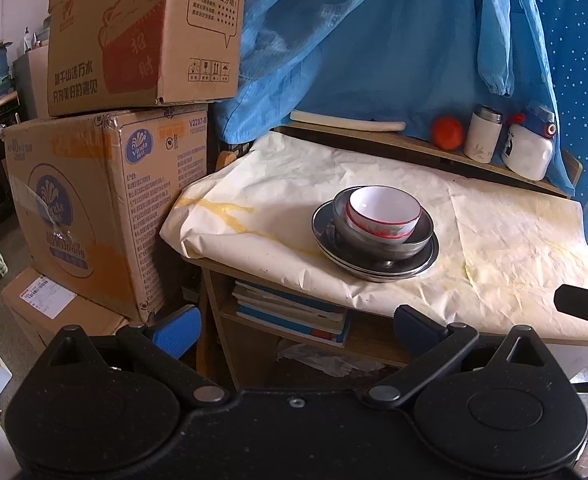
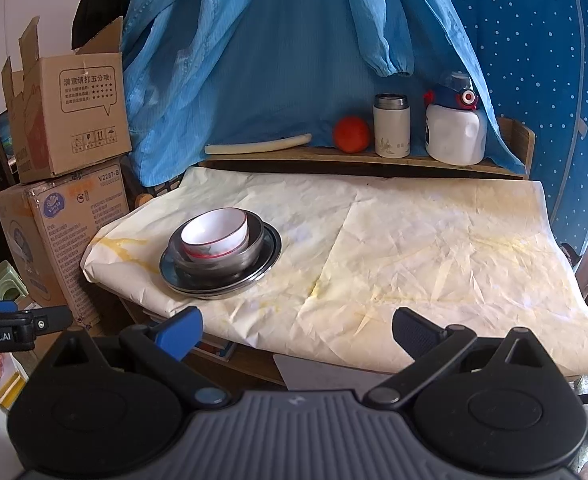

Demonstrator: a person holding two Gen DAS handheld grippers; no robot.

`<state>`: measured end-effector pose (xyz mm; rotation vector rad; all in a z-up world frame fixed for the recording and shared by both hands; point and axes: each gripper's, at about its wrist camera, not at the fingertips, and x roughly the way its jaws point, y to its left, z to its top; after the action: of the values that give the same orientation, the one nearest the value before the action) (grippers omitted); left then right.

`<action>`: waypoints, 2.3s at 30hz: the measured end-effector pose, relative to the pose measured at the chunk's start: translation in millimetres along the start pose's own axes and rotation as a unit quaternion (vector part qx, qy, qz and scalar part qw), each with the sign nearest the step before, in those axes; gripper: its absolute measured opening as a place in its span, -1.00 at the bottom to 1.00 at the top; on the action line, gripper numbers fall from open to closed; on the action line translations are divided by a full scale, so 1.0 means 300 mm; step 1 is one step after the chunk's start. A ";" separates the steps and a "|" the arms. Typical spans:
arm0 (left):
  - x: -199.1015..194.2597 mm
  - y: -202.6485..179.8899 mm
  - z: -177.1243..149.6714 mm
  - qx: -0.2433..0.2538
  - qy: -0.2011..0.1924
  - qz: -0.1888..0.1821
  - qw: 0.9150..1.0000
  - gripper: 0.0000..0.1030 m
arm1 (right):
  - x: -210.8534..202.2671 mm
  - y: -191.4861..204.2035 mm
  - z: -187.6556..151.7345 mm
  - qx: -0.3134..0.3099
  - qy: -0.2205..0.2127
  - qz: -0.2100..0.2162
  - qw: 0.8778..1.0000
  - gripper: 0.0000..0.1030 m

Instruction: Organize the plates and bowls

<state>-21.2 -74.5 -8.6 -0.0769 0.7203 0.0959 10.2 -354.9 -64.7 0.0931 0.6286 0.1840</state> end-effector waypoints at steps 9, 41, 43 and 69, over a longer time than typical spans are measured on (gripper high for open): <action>0.001 0.006 -0.002 -0.003 -0.001 -0.003 1.000 0.98 | 0.000 0.005 0.001 -0.001 0.000 0.002 1.000 1.00; 0.019 -0.005 0.006 0.003 0.001 -0.012 1.000 0.98 | 0.011 0.000 0.009 0.002 0.002 0.000 1.000 1.00; 0.018 -0.006 0.006 0.003 0.002 -0.013 1.000 0.98 | 0.009 -0.003 0.010 0.003 0.001 -0.001 1.000 1.00; 0.034 -0.009 0.004 0.008 0.005 -0.013 1.000 0.98 | 0.012 0.001 0.008 0.004 0.002 -0.001 1.000 1.00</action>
<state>-12.4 -76.4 -14.4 -0.0711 0.7293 0.0650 14.6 -354.0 -64.8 0.0999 0.6338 0.1795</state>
